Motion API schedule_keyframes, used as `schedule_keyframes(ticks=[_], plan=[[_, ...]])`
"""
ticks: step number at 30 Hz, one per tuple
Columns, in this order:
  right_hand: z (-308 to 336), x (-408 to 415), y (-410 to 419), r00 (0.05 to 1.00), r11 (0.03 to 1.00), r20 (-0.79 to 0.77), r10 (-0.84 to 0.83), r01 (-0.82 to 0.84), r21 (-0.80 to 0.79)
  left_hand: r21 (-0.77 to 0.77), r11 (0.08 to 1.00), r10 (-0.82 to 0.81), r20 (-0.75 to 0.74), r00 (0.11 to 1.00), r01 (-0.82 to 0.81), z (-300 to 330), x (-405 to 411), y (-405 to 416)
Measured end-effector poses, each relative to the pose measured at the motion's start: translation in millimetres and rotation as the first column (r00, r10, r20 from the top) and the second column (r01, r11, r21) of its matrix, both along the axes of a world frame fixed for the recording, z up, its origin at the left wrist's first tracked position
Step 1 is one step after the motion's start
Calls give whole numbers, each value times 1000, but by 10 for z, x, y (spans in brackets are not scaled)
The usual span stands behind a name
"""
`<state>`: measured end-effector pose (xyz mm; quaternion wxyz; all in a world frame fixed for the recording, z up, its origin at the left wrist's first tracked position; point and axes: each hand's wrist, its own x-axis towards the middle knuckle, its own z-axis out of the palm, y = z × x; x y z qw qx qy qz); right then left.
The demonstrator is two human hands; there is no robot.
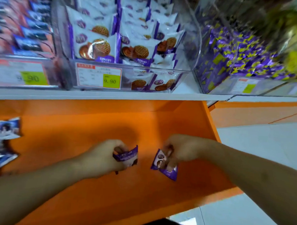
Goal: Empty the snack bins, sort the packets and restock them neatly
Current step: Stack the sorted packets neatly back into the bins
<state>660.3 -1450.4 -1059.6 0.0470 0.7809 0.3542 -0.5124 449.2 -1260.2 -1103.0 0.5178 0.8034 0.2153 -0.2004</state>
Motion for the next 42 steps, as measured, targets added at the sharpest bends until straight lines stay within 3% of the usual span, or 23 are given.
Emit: schedule_keyframes(ticks=[3, 5, 10, 13, 15, 18, 20, 25, 30, 35, 42], plan=[[415, -55, 138, 994, 963, -41, -103, 110, 245, 33, 991, 124, 78, 989, -127, 366, -118, 163], [765, -149, 235, 972, 892, -143, -186, 228, 391, -34, 974, 225, 144, 964, -222, 765, -226, 263], [1668, -676, 425, 895, 609, -370, -251, 442, 658, -256, 897, 426, 273, 863, -362, 1771, -549, 380], [1983, -1092, 565, 872, 455, -396, -289, 489, 745, -372, 829, 542, 347, 766, -418, 2195, -723, 307], [2101, -1315, 661, 863, 359, -389, -323, 492, 793, -521, 726, 656, 327, 680, -450, 2373, -810, 275], [2198, -1558, 754, 818, 240, -438, -373, 541, 806, -784, 403, 825, 89, 558, -472, 2484, -871, 332], [2174, -1643, 784, 792, 205, -470, -389, 572, 794, -832, 333, 832, 38, 553, -443, 2498, -898, 399], [2120, -1630, 854, 772, 179, -469, -429, 582, 793, -783, 488, 765, 170, 622, -386, 2436, -1016, 502], [2249, -1470, 874, 785, 163, -454, -422, 558, 814, -694, 560, 777, 251, 577, -452, 2464, -960, 573], [2238, -1320, 857, 739, 98, -500, -451, 598, 795, -624, 564, 805, 270, 528, -541, 2451, -872, 595], [2214, -1352, 789, 768, 141, -501, -400, 591, 794, -520, 687, 712, 347, 610, -507, 2426, -825, 537]])
